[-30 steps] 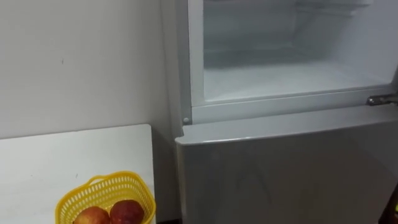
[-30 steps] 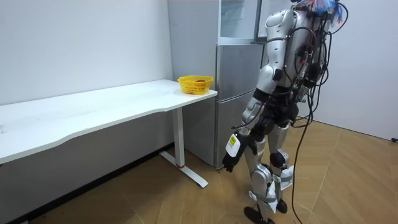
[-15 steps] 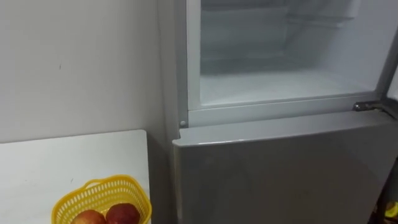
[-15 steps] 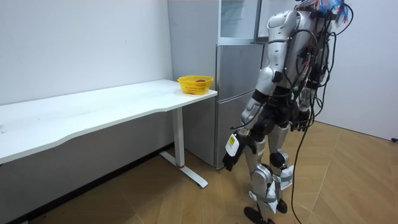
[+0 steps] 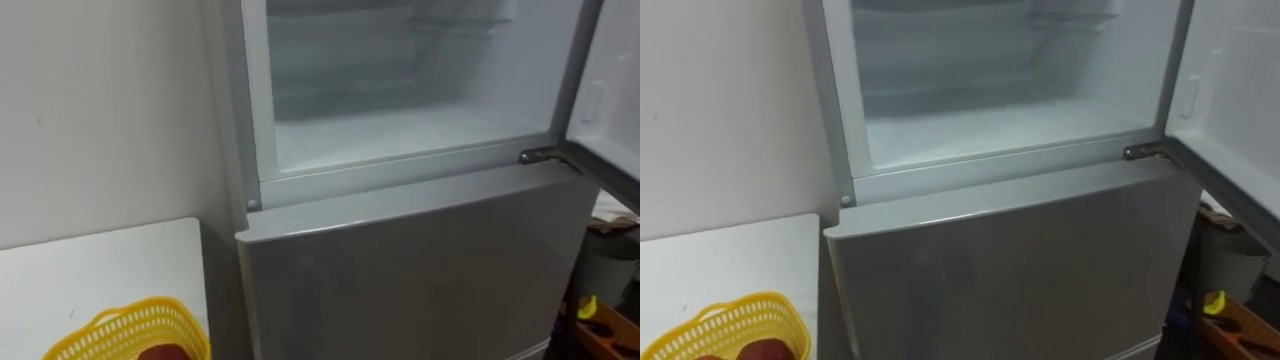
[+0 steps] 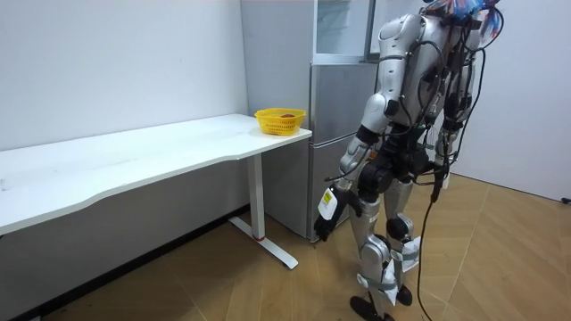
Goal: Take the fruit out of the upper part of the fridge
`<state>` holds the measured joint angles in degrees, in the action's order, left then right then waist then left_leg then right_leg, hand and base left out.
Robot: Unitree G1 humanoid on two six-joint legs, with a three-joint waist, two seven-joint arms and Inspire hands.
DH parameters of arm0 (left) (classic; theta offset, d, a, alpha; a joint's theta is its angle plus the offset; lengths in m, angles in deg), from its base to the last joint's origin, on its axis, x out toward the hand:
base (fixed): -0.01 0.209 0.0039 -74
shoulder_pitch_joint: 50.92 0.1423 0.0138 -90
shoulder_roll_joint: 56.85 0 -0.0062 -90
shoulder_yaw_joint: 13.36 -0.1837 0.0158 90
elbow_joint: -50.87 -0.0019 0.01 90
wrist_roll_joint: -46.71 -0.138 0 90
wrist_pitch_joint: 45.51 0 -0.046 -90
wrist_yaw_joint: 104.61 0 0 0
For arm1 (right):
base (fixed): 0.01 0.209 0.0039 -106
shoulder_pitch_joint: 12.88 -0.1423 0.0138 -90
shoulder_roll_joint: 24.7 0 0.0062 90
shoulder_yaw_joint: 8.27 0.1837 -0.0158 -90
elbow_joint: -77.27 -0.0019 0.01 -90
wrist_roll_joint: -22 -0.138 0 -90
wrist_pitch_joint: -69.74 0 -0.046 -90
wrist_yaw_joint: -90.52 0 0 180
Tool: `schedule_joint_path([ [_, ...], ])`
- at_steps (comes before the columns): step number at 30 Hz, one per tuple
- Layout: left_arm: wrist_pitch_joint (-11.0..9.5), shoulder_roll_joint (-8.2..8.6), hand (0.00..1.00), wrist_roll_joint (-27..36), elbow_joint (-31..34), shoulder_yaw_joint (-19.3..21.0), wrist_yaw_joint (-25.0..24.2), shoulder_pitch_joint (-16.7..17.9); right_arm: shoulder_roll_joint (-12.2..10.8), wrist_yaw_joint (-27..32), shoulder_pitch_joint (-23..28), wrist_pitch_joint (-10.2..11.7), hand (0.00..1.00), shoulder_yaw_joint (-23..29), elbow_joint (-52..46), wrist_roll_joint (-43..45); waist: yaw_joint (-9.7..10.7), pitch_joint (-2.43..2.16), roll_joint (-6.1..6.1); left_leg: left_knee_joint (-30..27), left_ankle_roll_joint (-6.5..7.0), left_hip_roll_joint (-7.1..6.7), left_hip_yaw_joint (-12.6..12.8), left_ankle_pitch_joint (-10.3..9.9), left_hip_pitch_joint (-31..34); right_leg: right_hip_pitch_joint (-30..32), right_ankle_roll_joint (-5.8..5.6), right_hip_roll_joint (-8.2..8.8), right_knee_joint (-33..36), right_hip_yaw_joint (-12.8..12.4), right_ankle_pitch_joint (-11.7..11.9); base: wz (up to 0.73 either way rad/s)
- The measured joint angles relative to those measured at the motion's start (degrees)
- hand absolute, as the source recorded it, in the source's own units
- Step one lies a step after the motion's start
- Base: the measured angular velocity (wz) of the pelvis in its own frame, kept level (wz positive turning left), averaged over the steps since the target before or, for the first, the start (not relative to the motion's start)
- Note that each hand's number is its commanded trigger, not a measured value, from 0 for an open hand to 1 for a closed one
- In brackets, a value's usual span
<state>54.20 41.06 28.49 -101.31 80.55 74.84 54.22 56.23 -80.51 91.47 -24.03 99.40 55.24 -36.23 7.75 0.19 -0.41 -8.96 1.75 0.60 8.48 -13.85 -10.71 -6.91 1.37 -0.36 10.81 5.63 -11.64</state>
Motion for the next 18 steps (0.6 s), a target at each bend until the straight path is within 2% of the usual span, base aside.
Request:
schedule_joint_path([
  [2, 0.0, 0.22, 0.0, -0.05, 0.26, 0.56, 0.12, 0.19, -0.02, -0.27, -0.53, -0.1, 0.0, 1.84, 0.59, -4.19, 0.15, -0.03, 0.11, 0.01, -0.02, 0.05, 0.49, -0.01, -0.19, 0.02, 0.01, -0.12, 0.02, -0.61, -0.01, -0.14],
  [3, 0.02, 0.22, 0.0, -0.04, 0.3, 0.51, 0.12, 0.18, -0.03, -0.3, -0.96, -0.19, 0.0, 3.36, 0.7, -7.61, 0.7, -0.19, 0.57, 0.0, -0.02, 0.03, 0.44, -0.01, -0.1, 0.06, 0.0, -0.03, 0.06, -0.39, -0.01, -0.03],
  [6, 0.05, -0.06, 0.0, -0.03, 0.32, 0.53, -0.01, 0.19, 0.03, -0.28, -2.7, -0.89, 0.0, 7.6, 0.6, -14.94, 1.81, -0.18, 1.1, 0.01, -0.02, 0.01, 0.65, -0.01, -0.05, 0.14, -0.03, 0.02, 0.08, -0.27, -0.03, 0.02],
  [10, 0.18, -0.53, 0.0, -0.1, 2.53, 1.58, -0.13, 0.23, 0.29, 0.43, -5.24, -1.0, 0.0, 12.04, 0.31, -20.59, 1.76, -0.11, 1.94, 0.24, -0.02, 0.06, 0.92, -0.01, 0.11, 0.59, -0.04, -0.22, 0.09, -0.79, 0.01, -0.03],
  [14, 0.3, -0.92, 0.0, -1.05, 4.35, 3.26, -0.09, 0.85, 1.7, 2.43, -7.44, -0.7, 0.0, 15.56, -3.63, -23.66, 2.2, -0.1, 2.3, 0.26, -0.01, -0.12, 1.15, -0.01, 0.38, 0.9, -0.12, -0.48, 0.07, -1.03, 0.1, -0.04],
  [15, 0.33, -0.97, 0.0, -1.09, 5.95, 3.7, -0.08, 1.34, 2.37, 2.93, -8.19, -0.68, 0.0, 16.16, -5.16, -24.44, 2.84, -0.11, 2.3, 0.27, -0.01, -0.13, 1.21, 0.0, 0.62, 1.09, -0.16, -0.45, -0.02, -0.93, 0.12, 0.0],
  [18, 0.8, -1.14, 0.0, -1.1, 7.69, 5.35, 0.05, 2.51, 4.4, 3.55, -10.33, -0.58, 0.0, 19.79, -7.28, -25.59, 3.23, -0.37, 2.67, 0.24, -0.01, -0.16, 1.67, 0.0, 0.75, 1.23, -0.15, -0.42, -0.08, -0.93, 0.12, -0.03],
])
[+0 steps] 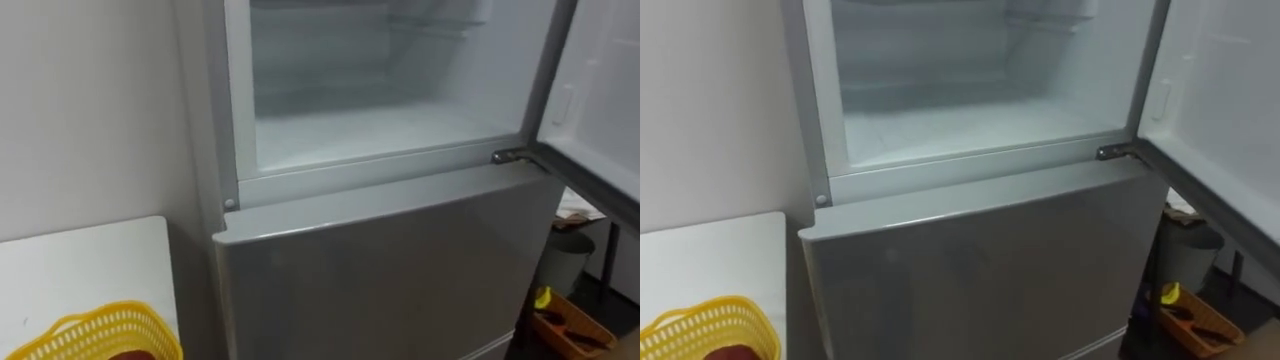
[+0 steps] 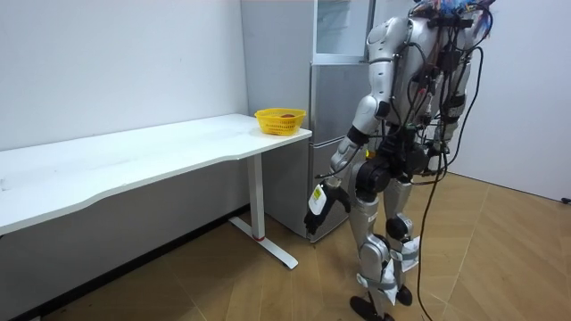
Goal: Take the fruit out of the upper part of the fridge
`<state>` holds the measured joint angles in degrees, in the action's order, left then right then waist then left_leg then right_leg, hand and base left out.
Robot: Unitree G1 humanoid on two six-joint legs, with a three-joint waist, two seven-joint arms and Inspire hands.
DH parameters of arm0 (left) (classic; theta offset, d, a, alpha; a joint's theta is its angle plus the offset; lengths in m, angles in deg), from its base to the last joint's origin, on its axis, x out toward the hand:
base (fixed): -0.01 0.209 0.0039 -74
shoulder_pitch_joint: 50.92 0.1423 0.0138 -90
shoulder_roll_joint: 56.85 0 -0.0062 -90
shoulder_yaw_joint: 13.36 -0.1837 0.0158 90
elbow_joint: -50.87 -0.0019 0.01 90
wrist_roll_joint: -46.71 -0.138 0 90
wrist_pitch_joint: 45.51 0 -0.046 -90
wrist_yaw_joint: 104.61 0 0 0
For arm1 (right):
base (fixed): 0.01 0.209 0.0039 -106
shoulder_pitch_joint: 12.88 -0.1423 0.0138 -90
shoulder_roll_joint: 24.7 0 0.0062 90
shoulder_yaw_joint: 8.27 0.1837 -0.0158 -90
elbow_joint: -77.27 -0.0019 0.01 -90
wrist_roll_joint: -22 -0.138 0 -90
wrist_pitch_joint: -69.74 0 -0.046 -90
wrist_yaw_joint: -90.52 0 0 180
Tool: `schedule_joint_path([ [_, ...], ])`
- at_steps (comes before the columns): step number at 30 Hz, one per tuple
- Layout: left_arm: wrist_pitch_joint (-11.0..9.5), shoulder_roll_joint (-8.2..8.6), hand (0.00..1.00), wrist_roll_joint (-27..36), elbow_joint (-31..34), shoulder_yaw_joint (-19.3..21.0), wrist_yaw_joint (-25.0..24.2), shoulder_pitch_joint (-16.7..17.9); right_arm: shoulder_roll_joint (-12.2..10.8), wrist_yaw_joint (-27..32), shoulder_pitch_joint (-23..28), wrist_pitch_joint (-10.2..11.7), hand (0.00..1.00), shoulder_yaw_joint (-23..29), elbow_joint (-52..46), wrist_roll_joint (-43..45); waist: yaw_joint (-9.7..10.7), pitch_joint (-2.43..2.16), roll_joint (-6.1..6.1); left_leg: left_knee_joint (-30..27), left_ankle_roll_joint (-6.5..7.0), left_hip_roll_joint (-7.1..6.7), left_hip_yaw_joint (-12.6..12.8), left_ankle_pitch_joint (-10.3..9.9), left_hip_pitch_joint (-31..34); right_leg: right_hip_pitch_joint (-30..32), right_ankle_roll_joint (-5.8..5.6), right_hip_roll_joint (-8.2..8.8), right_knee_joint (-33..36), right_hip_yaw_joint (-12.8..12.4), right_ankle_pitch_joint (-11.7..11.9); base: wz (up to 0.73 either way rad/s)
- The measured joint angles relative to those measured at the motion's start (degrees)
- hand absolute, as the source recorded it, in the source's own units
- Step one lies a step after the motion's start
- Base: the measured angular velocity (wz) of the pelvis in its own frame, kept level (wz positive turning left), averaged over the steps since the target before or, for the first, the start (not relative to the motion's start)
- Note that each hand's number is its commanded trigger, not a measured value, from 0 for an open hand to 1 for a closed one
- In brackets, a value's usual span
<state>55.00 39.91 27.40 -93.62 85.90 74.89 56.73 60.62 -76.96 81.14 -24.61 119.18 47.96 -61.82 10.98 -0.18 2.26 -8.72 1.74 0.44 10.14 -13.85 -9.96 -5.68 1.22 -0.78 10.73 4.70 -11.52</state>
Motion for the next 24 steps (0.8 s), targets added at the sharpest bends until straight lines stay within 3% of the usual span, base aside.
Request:
schedule_joint_path([
  [5, -0.04, -1.06, 0.0, -0.02, 1.38, 0.52, 0.35, 0.11, 2.36, 1.29, -2.34, 1.27, 0.0, 2.81, -2.62, -1.79, 0.03, 0.06, 0.47, -0.09, -0.01, -0.08, 0.03, 0.01, 0.55, 0.7, 0.17, -0.16, 0.14, 0.01, 0.1, 0.0],
  [13, -0.03, -1.02, 0.0, -0.02, 1.64, 1.9, 0.41, -0.13, 4.92, 6.29, -2.87, 2.35, 0.0, 5.04, -13.79, -1.12, 0.13, 0.24, 1.22, -0.11, -0.03, 0.0, 0.69, 0.02, 2.3, 2.74, 0.21, -0.23, 0.91, -0.08, 0.08, -0.03],
  [24, -0.22, -1.05, 0.0, -0.56, 1.62, 1.66, 1.53, 0.17, 7.44, 14.81, -5.36, 5.85, 0.0, 6.48, -27.52, -0.2, 0.65, 0.31, 0.86, -0.13, -0.03, 0.09, 0.94, 0.02, 2.43, 2.87, 0.31, -0.41, 1.01, -1.28, 0.19, -0.03],
])
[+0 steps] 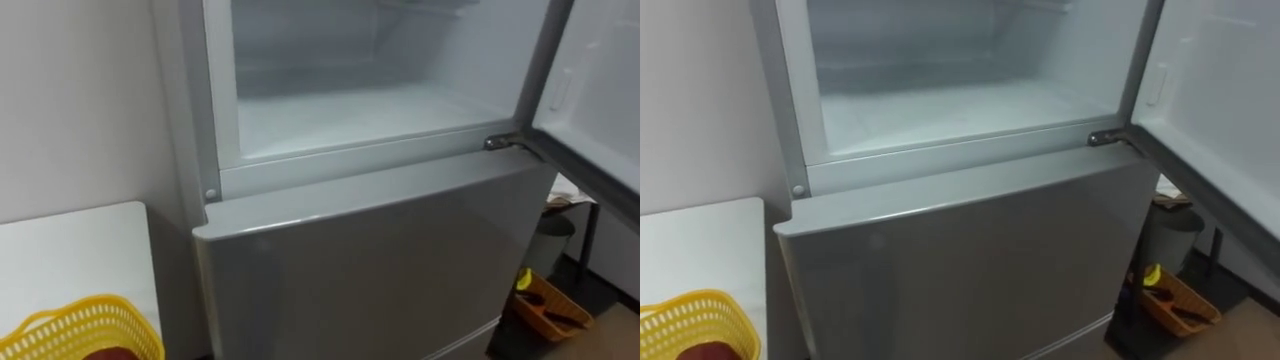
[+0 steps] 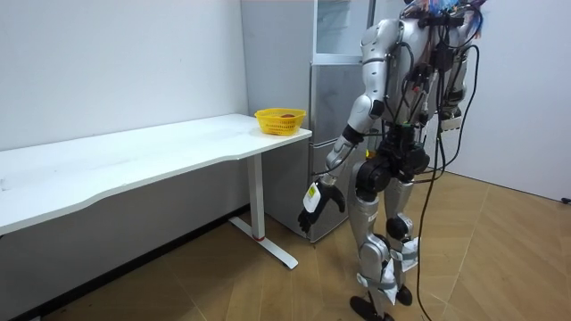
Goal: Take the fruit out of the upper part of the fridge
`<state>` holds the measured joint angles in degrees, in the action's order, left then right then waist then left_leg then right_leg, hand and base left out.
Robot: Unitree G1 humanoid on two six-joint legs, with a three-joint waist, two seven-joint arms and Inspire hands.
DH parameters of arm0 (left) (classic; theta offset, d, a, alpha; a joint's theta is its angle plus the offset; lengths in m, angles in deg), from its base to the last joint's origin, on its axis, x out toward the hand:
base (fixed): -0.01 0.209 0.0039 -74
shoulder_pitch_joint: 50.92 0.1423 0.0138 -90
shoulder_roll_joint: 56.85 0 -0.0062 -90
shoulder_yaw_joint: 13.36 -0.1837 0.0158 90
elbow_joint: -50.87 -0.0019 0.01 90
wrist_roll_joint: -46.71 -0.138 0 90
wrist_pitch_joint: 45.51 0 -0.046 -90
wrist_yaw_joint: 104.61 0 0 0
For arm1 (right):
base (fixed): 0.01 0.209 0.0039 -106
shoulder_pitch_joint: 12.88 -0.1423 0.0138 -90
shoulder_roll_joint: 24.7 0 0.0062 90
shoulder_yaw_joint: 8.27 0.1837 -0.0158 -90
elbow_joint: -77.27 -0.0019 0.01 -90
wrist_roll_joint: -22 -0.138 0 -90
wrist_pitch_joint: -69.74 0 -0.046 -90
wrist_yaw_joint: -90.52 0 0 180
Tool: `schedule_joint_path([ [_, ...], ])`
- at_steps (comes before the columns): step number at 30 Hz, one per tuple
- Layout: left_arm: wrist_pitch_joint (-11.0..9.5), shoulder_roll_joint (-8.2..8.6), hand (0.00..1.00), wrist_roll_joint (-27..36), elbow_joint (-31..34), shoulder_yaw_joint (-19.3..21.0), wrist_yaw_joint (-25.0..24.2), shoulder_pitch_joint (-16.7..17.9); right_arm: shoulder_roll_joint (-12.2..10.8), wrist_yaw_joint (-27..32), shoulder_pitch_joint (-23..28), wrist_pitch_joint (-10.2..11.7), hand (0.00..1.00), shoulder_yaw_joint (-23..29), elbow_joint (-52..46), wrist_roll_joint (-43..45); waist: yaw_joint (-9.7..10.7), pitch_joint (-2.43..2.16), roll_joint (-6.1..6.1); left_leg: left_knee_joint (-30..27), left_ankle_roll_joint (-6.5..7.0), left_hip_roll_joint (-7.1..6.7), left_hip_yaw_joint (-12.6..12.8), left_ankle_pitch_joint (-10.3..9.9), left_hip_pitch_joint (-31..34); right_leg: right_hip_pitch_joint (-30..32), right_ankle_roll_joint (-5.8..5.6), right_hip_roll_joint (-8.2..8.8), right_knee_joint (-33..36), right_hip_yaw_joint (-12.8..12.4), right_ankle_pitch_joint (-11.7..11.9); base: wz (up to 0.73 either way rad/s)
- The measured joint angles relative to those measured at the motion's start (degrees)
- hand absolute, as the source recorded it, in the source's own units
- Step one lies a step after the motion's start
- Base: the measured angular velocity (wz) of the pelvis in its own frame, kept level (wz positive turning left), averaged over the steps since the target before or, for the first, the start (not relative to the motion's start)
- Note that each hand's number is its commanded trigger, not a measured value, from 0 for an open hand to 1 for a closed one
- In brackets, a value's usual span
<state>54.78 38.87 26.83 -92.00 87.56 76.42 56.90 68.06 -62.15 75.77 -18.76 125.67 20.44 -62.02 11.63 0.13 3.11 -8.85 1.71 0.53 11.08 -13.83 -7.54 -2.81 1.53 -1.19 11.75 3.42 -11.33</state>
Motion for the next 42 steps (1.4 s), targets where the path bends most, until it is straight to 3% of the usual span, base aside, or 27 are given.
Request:
schedule_joint_path([
  [6, -0.34, 0.16, 0.0, 0.0, 0.0, 0.04, 0.13, 0.99, 2.53, 2.05, -2.6, 0.5, 0.0, 0.33, -0.84, 0.23, 0.82, -0.16, 0.37, -0.45, 0.0, -0.12, 0.06, 0.0, 0.96, 0.87, -0.1, 0.05, 0.08, 0.01, -0.05, 0.01],
  [14, -0.24, 0.15, 0.0, 0.02, -0.03, 0.04, 0.07, 1.2, 3.02, 2.14, -4.19, 0.22, 0.0, 0.64, -3.5, 1.07, 1.1, -0.25, 0.97, -0.53, 0.0, -0.02, 0.05, 0.0, 1.0, 0.84, -0.01, 0.1, 0.21, 0.79, 0.0, 0.01],
  [19, 0.68, 0.16, 0.0, 0.05, 0.02, 0.02, 0.05, 1.24, 3.87, 2.13, -4.41, -0.93, 0.0, 0.63, -5.54, 1.78, 1.27, -0.41, 1.57, -0.53, 0.0, 0.02, -0.13, 0.0, 0.92, 0.73, 0.05, 0.08, 0.24, 0.69, 0.05, 0.0],
  [24, 1.2, 0.15, 0.0, 0.06, 0.0, 0.01, 0.06, 1.23, 5.43, 2.15, -7.31, -1.7, 0.0, 0.59, -9.79, 3.27, 1.96, -0.36, 1.24, -0.52, 0.01, 0.05, -0.19, 0.0, 0.79, 0.54, 0.01, 0.04, 0.33, 0.31, 0.28, -0.02],
  [29, 1.12, 0.16, 0.0, -0.7, 0.0, -0.63, 0.04, 1.33, 6.1, 2.67, -7.95, -1.63, 0.0, -1.02, -14.42, 8.95, 0.97, 0.0, 0.87, -0.53, 0.01, 0.13, 0.45, 0.01, 0.21, 0.9, 0.02, -0.04, 1.02, -0.21, 0.32, -0.05],
  [37, 0.29, 0.14, 0.0, -1.03, 0.0, -0.58, 0.07, 2.29, 6.13, 1.89, -7.6, -1.53, 0.0, -2.89, -22.38, 12.07, 0.07, -0.1, 0.98, -0.56, 0.01, 0.1, 0.59, 0.0, -0.01, 1.25, 0.02, -0.07, 0.93, -0.42, 0.18, -0.01],
  [42, -1.54, 0.16, 0.0, -1.04, -0.1, -0.47, 0.84, 2.38, 6.13, -0.04, -7.42, -1.0, 0.0, -4.6, -24.91, 12.38, -1.01, -0.18, 1.12, -0.59, 0.0, 0.16, 0.53, 0.01, -0.17, 0.89, 0.05, -0.13, 1.01, -0.21, 0.2, -0.02],
])
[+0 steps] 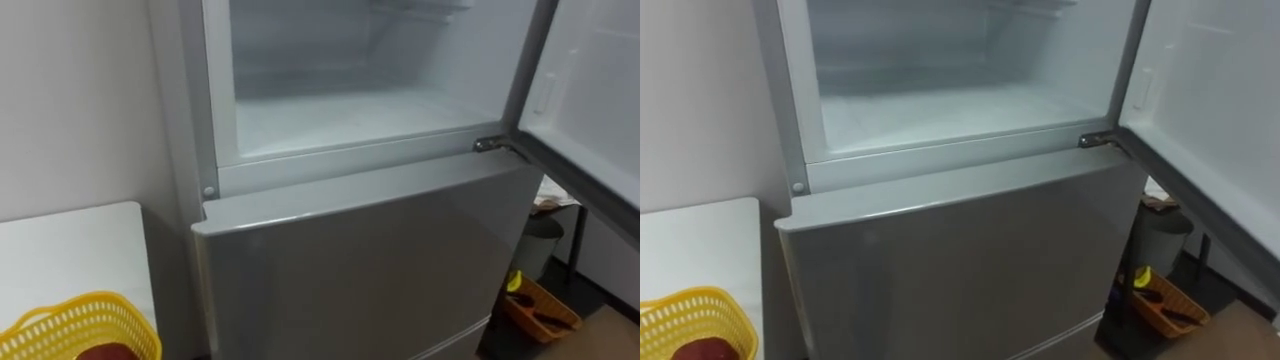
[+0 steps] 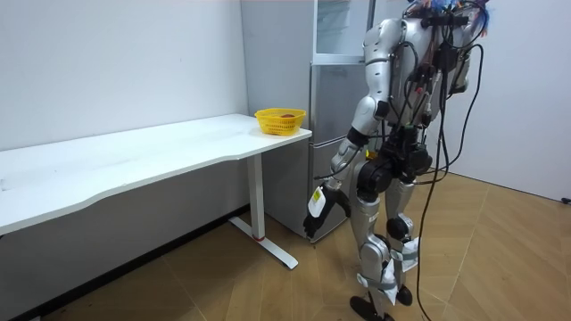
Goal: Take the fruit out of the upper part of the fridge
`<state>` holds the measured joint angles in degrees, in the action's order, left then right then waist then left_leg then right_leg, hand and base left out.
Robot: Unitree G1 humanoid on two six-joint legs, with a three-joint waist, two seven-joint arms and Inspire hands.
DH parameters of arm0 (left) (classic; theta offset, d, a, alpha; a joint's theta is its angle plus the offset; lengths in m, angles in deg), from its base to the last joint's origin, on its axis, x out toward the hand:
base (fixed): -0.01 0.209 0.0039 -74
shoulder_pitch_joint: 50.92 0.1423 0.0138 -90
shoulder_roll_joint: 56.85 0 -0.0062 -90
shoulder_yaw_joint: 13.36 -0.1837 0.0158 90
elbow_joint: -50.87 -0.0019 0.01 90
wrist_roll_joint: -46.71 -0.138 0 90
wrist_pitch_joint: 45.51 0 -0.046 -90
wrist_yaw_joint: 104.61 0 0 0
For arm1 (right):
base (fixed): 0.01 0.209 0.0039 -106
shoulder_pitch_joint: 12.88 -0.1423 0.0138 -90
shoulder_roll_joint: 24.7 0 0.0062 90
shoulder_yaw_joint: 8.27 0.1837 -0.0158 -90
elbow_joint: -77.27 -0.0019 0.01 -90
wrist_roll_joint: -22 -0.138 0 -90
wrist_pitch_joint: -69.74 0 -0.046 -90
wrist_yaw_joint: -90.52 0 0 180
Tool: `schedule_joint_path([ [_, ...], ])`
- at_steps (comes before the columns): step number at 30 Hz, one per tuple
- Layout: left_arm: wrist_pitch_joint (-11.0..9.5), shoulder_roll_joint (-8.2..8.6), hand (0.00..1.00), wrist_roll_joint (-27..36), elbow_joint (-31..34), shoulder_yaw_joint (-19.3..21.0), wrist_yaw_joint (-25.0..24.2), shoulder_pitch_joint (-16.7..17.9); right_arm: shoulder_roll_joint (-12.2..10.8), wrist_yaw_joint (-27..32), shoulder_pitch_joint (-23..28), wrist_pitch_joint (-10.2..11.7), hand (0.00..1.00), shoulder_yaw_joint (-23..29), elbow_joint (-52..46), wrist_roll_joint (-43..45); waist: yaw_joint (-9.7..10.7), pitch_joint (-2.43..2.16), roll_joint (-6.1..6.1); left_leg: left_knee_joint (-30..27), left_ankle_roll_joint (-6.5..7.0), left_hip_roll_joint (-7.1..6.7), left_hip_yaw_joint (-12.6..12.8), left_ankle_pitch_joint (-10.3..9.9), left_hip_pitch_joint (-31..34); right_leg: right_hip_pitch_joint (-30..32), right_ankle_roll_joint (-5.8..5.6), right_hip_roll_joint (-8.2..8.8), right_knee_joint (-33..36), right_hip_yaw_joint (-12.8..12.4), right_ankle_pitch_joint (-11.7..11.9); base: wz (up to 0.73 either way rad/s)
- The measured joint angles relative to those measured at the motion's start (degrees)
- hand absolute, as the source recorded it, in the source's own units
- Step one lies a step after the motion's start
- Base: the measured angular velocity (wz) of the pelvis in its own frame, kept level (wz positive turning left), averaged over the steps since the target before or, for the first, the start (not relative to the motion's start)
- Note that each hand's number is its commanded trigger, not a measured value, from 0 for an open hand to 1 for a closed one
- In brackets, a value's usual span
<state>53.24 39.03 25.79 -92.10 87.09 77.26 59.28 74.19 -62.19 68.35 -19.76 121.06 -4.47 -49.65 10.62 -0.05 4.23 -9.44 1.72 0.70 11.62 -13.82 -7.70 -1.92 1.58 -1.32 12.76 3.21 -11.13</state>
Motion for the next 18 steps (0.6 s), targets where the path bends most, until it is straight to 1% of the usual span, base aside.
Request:
schedule_joint_path([
  [2, -0.5, -0.01, 0.0, -0.01, -0.03, 0.12, 0.08, 0.04, 0.0, -1.32, 0.43, 0.01, 0.0, -0.27, -1.22, 0.89, -0.26, -0.13, 0.2, -0.14, 0.0, 0.25, -0.08, 0.0, -0.09, -0.23, 0.0, 0.03, -0.03, 0.11, 0.0, 0.05],
  [4, -0.7, -0.01, 0.0, 0.0, -0.43, 0.09, 0.23, 0.1, 0.01, -3.63, 0.58, 0.05, 0.0, -1.11, -2.48, 2.75, -0.17, -0.09, 0.55, -0.16, 0.0, 0.39, -0.33, 0.0, -0.08, -0.76, 0.02, 0.08, -0.12, 0.23, 0.01, 0.06],
  [5, -0.7, -0.02, 0.0, 0.0, -0.52, 0.1, 0.29, 0.11, 0.01, -4.24, 0.59, 0.05, 0.0, -1.33, -2.49, 2.99, -0.11, 0.02, 0.74, -0.18, -0.01, 0.39, -0.47, 0.0, -0.18, -0.98, 0.02, 0.08, -0.19, 0.28, 0.01, 0.07],
  [6, -0.7, -0.01, 0.0, 0.01, -0.59, 0.04, 0.34, 0.24, 0.01, -5.16, 0.7, 0.05, 0.0, -1.9, -2.5, 4.23, -0.05, -0.04, 1.01, -0.18, -0.01, 0.4, -0.58, -0.01, -0.38, -1.17, 0.02, 0.09, -0.19, 0.31, 0.01, 0.05],
  [7, -0.71, 0.06, 0.0, 0.01, -0.66, -0.02, 0.34, 0.27, 0.01, -6.26, 0.7, 0.03, 0.0, -2.36, -2.51, 5.06, -0.21, -0.09, 1.04, -0.18, -0.01, 0.4, -0.59, -0.01, -0.46, -1.31, 0.02, 0.09, -0.21, 0.28, 0.01, 0.0],
  [9, -0.73, 0.17, 0.0, -0.03, -1.0, -0.21, 0.35, 0.27, 0.01, -7.73, 0.73, -0.05, 0.0, -3.4, -3.09, 7.14, -0.24, -0.02, 1.17, -0.18, -0.02, 0.39, -0.59, -0.01, -0.44, -1.3, 0.02, 0.09, -0.21, 0.29, 0.01, 0.0],
  [10, -0.7, 0.23, 0.0, -0.04, -1.09, -0.29, 0.35, 0.31, 0.01, -8.16, 0.84, -0.1, 0.0, -3.81, -3.63, 7.7, -0.19, -0.01, 1.17, -0.18, -0.02, 0.38, -0.59, -0.01, -0.37, -1.26, 0.03, 0.11, -0.24, 0.32, 0.01, 0.0],
  [12, -0.55, 0.34, 0.0, -0.02, -1.08, -0.78, 0.35, 0.56, 0.01, -10.21, 1.6, -0.28, 0.0, -5.06, -6.46, 10.08, -0.23, -0.17, 0.85, -0.18, -0.02, 0.36, -0.74, -0.02, 0.18, -1.12, 0.03, 0.18, -0.58, 0.87, 0.14, 0.04],
  [17, -0.33, 0.33, 0.0, 0.01, -1.07, -1.26, 0.89, 0.68, 0.01, -14.91, 2.06, -1.01, 0.0, -8.19, -9.1, 10.71, -0.3, -0.58, 0.03, -0.17, -0.02, 0.49, -0.9, -0.02, 0.04, -1.35, 0.13, 0.21, -1.08, 1.48, 0.6, 0.02],
  [18, -0.33, 0.32, 0.0, 0.01, -1.07, -1.46, 1.02, 0.89, 0.01, -16.04, 2.24, -1.13, 0.0, -8.64, -9.15, 10.7, -0.41, -0.56, 0.01, -0.16, -0.02, 0.52, -0.94, -0.02, -0.06, -1.56, 0.14, 0.27, -1.06, 1.54, 0.6, 0.0],
])
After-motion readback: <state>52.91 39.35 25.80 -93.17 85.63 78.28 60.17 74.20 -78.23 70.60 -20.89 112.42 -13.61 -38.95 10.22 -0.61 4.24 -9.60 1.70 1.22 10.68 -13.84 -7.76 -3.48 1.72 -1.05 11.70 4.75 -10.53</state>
